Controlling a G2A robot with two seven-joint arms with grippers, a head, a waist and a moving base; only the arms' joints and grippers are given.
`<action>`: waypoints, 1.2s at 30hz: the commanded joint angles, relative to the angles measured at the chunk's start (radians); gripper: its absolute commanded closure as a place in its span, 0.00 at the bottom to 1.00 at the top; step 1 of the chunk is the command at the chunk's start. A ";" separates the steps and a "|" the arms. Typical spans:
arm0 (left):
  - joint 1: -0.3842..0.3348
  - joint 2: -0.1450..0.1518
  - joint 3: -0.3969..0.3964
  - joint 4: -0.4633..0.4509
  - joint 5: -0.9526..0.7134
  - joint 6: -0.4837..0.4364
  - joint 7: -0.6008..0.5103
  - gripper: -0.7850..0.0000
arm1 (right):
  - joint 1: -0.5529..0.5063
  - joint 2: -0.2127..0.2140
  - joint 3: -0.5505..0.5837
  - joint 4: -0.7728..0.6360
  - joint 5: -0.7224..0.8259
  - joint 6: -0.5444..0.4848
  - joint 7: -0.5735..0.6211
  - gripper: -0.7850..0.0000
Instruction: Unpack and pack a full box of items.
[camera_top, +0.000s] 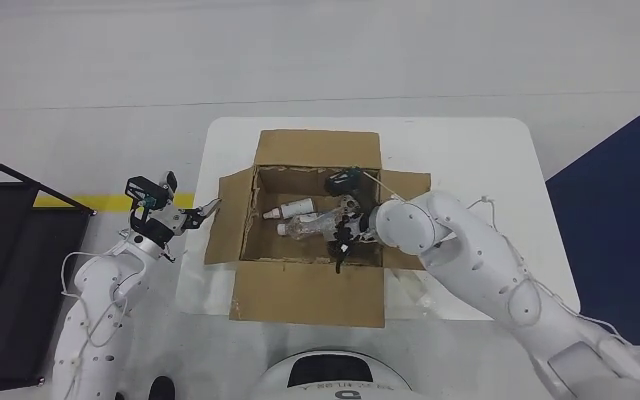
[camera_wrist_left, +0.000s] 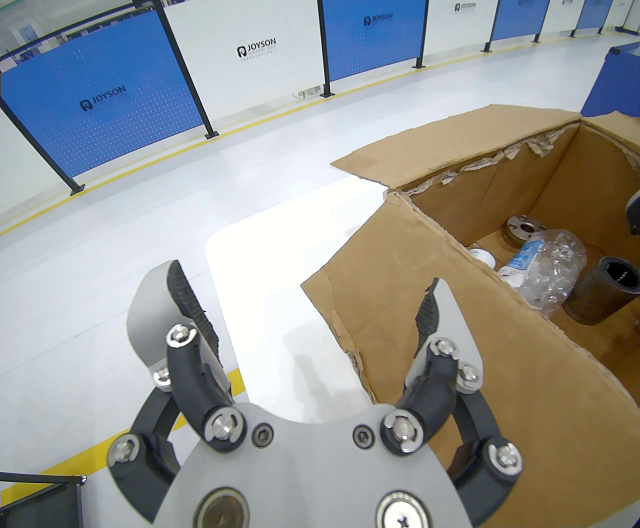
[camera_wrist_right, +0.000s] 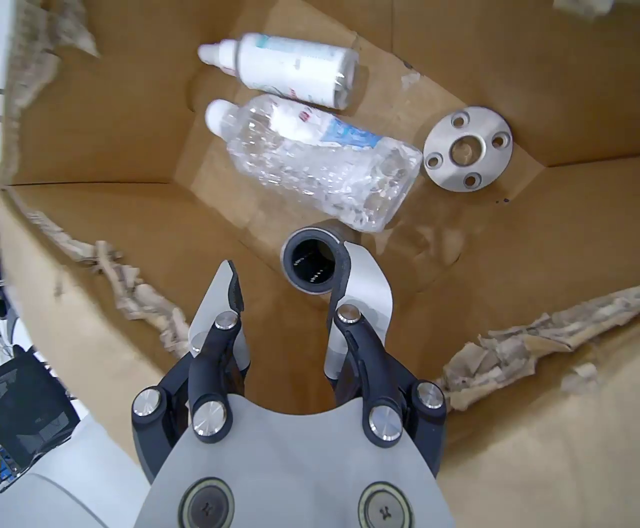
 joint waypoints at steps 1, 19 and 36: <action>0.000 0.000 0.000 0.000 0.000 0.000 0.000 0.00 | -0.017 0.010 0.063 -0.044 0.041 -0.005 -0.002 0.53; 0.000 0.000 0.000 0.000 0.000 0.000 0.000 0.00 | -0.342 0.095 0.790 -0.049 0.590 -0.223 0.044 0.00; 0.000 0.000 0.000 0.000 0.000 0.000 0.000 0.00 | -0.384 0.125 0.796 0.207 0.513 -0.286 0.181 0.00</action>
